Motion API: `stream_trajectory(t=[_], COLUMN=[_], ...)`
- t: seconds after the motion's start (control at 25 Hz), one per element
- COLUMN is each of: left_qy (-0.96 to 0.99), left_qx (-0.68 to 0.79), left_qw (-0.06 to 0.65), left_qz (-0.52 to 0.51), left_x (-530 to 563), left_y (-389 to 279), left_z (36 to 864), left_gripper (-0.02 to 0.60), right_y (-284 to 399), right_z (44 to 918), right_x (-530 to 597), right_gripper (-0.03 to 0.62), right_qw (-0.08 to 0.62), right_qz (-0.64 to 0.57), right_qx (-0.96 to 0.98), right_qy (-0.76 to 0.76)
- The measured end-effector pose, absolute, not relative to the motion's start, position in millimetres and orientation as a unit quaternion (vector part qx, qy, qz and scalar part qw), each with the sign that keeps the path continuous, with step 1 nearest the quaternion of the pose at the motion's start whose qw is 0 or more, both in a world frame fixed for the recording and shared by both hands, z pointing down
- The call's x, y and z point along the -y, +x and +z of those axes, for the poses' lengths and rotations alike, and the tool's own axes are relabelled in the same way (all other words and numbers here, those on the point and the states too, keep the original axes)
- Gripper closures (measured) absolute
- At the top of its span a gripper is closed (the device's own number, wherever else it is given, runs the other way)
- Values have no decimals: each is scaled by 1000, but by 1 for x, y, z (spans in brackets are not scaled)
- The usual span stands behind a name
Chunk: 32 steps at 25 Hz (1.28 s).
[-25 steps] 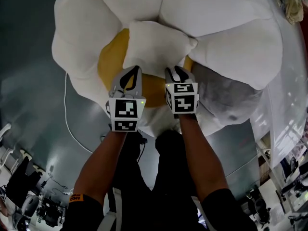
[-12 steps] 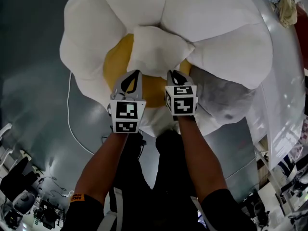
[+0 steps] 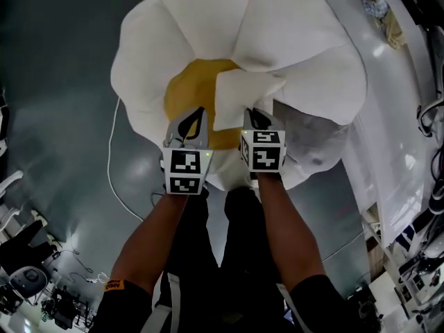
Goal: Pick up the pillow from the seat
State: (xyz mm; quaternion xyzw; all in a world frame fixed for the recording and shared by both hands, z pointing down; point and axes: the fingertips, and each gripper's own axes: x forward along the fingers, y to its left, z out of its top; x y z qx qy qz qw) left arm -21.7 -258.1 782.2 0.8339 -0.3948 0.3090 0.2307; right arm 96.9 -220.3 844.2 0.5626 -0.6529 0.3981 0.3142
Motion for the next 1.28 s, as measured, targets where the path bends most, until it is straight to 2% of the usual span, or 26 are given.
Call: stream_trajectory(t=[0.6, 1.28], left_qy=[836, 839], left_qx=[410, 419], left_qw=[227, 232], left_qz=[286, 258], left_x=[223, 166], left_y=[-29, -38], left_z=[609, 467], left_gripper=[580, 580], right_y=[87, 75], right_z=[661, 468], right_x=[181, 140], right_gripper=[572, 572], right_qw=[271, 231], right_qz=[386, 311], right_qx=[666, 716], right_qy=[578, 581])
